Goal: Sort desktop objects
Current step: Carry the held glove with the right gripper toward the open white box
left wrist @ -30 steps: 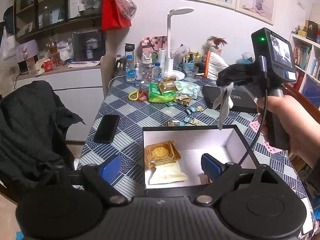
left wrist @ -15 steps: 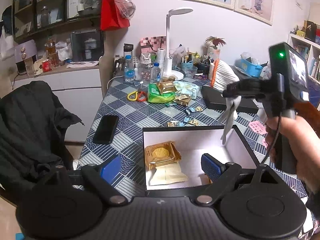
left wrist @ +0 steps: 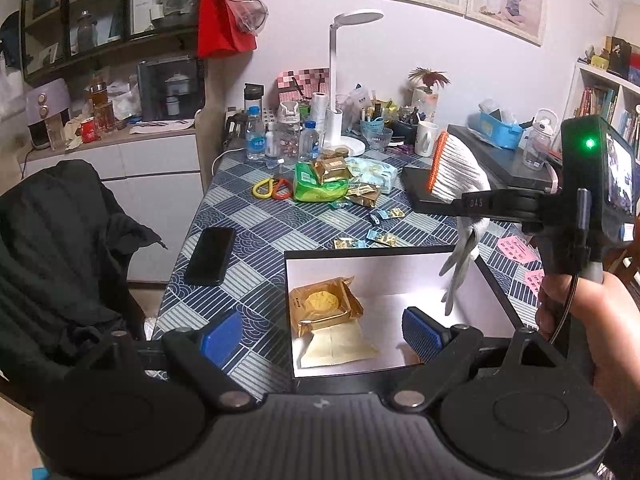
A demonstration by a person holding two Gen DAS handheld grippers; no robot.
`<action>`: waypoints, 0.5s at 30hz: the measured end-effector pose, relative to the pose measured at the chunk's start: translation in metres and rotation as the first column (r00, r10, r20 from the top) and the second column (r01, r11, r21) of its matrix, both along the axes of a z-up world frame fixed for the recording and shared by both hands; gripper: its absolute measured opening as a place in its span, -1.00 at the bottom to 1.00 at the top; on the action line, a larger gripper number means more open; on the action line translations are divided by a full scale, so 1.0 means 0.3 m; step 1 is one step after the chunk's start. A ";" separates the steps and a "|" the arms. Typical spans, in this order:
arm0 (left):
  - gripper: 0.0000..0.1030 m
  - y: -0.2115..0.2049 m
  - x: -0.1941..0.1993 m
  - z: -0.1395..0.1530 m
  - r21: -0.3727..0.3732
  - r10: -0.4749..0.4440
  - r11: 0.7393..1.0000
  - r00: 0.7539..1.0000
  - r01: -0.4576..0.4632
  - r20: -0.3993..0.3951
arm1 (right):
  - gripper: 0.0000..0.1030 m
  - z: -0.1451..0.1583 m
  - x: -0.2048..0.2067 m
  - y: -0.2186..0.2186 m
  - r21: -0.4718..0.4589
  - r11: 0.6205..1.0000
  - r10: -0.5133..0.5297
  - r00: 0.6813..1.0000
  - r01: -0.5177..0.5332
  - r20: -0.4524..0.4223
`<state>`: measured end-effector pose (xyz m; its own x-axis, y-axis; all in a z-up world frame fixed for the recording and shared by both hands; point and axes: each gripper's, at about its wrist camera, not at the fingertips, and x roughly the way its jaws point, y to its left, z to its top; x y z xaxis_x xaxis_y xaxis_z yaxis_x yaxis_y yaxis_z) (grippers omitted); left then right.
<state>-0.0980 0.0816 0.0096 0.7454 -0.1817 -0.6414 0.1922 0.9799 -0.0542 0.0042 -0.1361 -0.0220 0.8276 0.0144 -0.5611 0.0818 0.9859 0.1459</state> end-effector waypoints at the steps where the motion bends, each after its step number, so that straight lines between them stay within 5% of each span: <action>1: 1.00 0.000 0.000 -0.001 0.001 -0.002 1.000 1.000 0.002 -0.001 | -0.70 -0.003 -0.004 0.000 0.004 1.000 -0.001 1.000 0.001 -0.003; 15: 1.00 0.010 -0.006 -0.011 0.016 -0.008 1.000 1.000 0.008 -0.007 | -0.69 -0.056 -0.044 0.028 0.024 1.000 -0.002 1.000 0.002 -0.025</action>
